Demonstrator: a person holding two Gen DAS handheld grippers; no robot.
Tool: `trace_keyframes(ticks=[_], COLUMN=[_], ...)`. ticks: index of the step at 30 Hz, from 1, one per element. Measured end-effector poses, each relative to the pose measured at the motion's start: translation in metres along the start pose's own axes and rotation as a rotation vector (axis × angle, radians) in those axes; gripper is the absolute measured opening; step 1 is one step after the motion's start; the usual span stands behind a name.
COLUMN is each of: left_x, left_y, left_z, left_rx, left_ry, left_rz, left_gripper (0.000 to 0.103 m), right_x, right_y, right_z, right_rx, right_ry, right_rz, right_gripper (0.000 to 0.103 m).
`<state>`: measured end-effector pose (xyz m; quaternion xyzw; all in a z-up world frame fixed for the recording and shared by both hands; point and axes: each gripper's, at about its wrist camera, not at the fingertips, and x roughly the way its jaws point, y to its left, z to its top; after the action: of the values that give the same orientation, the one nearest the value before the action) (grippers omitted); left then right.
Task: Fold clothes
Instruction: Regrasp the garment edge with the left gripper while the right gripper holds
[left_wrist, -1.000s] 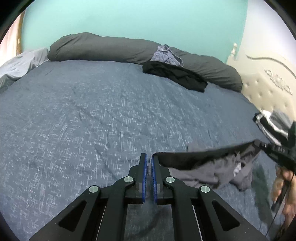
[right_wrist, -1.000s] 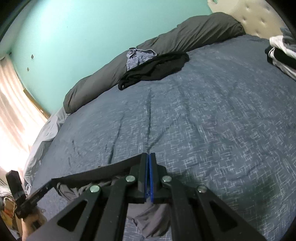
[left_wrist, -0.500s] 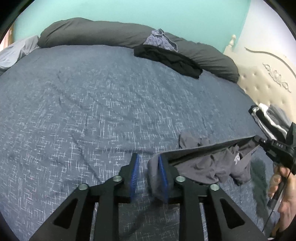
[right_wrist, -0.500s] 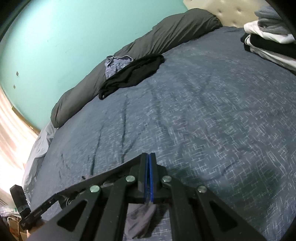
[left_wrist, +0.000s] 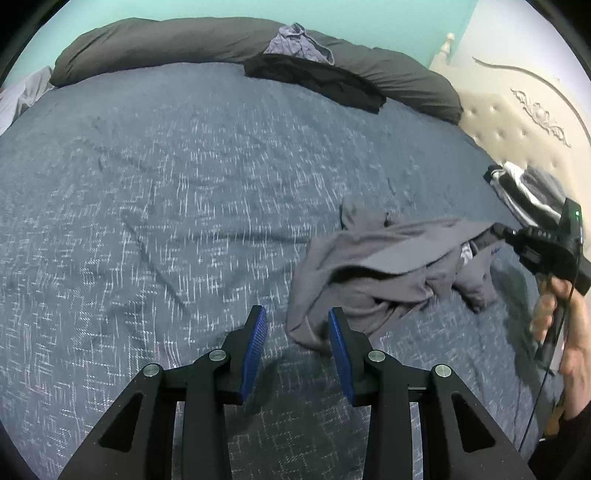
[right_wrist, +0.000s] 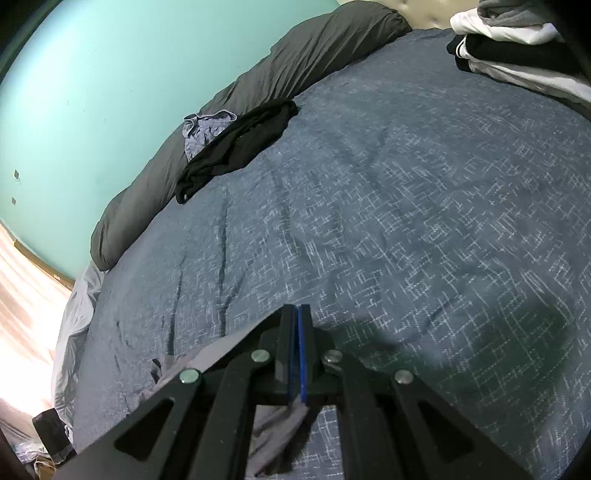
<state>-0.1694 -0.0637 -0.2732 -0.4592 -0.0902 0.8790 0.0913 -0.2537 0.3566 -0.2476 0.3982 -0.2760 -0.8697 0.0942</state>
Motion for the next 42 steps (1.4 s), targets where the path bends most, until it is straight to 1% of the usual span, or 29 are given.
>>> trace_keyframes(ticks=[6, 7, 8, 10, 18, 19, 21, 23, 28, 31, 35, 37, 42], left_x=[0.015, 0.016, 0.018, 0.022, 0.031, 0.029, 0.024, 0.016, -0.016, -0.04, -0.072, -0.084, -0.12], left_y=[0.001, 0.001, 0.001, 0.0, 0.002, 0.001, 0.0, 0.0, 0.0, 0.003, 0.0, -0.005, -0.007], left_z=[-0.001, -0.001, 0.0, 0.0, 0.002, 0.001, 0.002, 0.005, 0.018, 0.027, 0.036, 0.035, 0.032], left_rx=[-0.007, -0.01, -0.013, -0.02, -0.055, -0.051, -0.041, -0.035, -0.034, -0.05, -0.041, -0.033, -0.038], left_ry=[0.029, 0.033, 0.037, 0.046, 0.065, 0.055, 0.034, 0.003, -0.111, -0.193, -0.266, -0.282, -0.303], left_rz=[-0.013, -0.019, -0.025, -0.036, -0.07, -0.068, -0.063, -0.057, -0.039, -0.033, -0.018, -0.005, 0.019], left_gripper=[0.036, 0.029, 0.016, 0.007, 0.007, 0.007, 0.002, 0.002, 0.002, 0.002, 0.002, 0.002, 0.002], right_x=[0.003, 0.002, 0.002, 0.002, 0.001, 0.001, 0.0, 0.0, -0.005, -0.012, -0.02, -0.028, -0.069], right_y=[0.006, 0.006, 0.005, 0.003, 0.006, 0.006, 0.007, 0.009, 0.021, 0.026, 0.04, 0.05, 0.077], right_z=[-0.002, -0.001, -0.001, 0.0, 0.0, 0.0, 0.001, 0.001, 0.0, 0.001, 0.001, 0.001, -0.005], right_rx=[-0.01, -0.009, -0.009, -0.004, -0.013, -0.016, -0.019, -0.023, -0.068, -0.08, -0.126, -0.149, -0.19], right_ry=[0.002, 0.001, 0.001, 0.002, 0.005, 0.005, 0.002, 0.001, -0.011, -0.028, -0.026, -0.028, -0.079], right_rz=[0.012, 0.015, 0.017, 0.023, 0.038, 0.039, 0.04, 0.045, 0.069, 0.091, 0.129, 0.158, 0.243], right_gripper=[0.001, 0.001, 0.001, 0.001, 0.001, 0.001, 0.001, 0.001, 0.001, 0.001, 0.001, 0.001, 0.001])
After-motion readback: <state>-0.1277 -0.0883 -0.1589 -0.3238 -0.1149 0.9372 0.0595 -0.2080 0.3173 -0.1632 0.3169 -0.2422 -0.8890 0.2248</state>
